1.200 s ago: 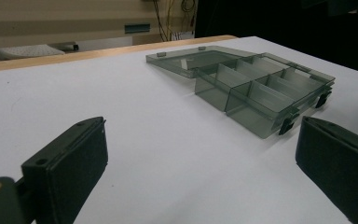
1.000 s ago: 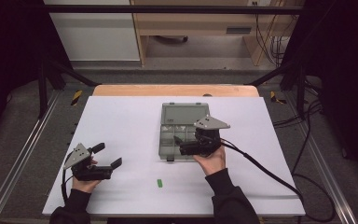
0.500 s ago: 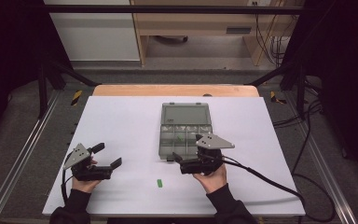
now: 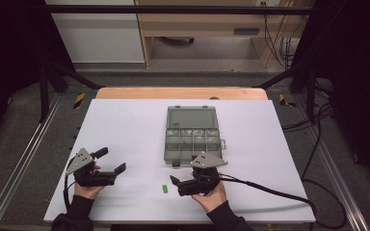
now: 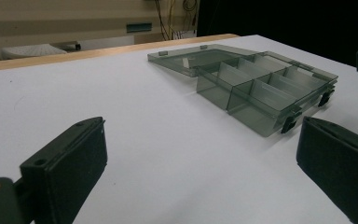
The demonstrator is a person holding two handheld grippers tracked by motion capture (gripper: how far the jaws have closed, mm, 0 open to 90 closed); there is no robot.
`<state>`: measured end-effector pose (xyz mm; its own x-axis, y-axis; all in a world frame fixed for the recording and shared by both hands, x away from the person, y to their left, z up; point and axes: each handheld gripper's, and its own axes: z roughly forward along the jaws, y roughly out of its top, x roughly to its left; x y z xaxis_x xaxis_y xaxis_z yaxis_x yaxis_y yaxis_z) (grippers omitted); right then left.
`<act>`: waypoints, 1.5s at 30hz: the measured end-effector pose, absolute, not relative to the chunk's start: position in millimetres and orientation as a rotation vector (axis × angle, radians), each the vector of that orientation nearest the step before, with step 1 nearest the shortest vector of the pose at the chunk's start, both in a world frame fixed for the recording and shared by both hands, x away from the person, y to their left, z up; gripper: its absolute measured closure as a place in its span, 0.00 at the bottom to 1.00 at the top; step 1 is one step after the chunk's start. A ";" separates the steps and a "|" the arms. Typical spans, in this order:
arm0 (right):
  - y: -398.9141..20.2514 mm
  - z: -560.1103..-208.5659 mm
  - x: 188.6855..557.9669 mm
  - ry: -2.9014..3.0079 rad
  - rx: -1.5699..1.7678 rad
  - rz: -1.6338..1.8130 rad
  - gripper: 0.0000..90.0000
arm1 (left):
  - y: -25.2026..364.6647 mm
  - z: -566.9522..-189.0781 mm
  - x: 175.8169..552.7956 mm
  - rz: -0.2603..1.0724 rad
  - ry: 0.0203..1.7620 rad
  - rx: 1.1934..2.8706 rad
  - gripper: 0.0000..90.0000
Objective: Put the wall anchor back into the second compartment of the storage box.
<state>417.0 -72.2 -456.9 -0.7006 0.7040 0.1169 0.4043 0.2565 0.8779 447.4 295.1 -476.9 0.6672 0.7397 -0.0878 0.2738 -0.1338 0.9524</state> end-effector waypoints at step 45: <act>-27.5 -502.1 423.2 2.615 0.962 1.233 0.78 | 295.2 -477.3 447.6 0.490 0.831 1.713 0.01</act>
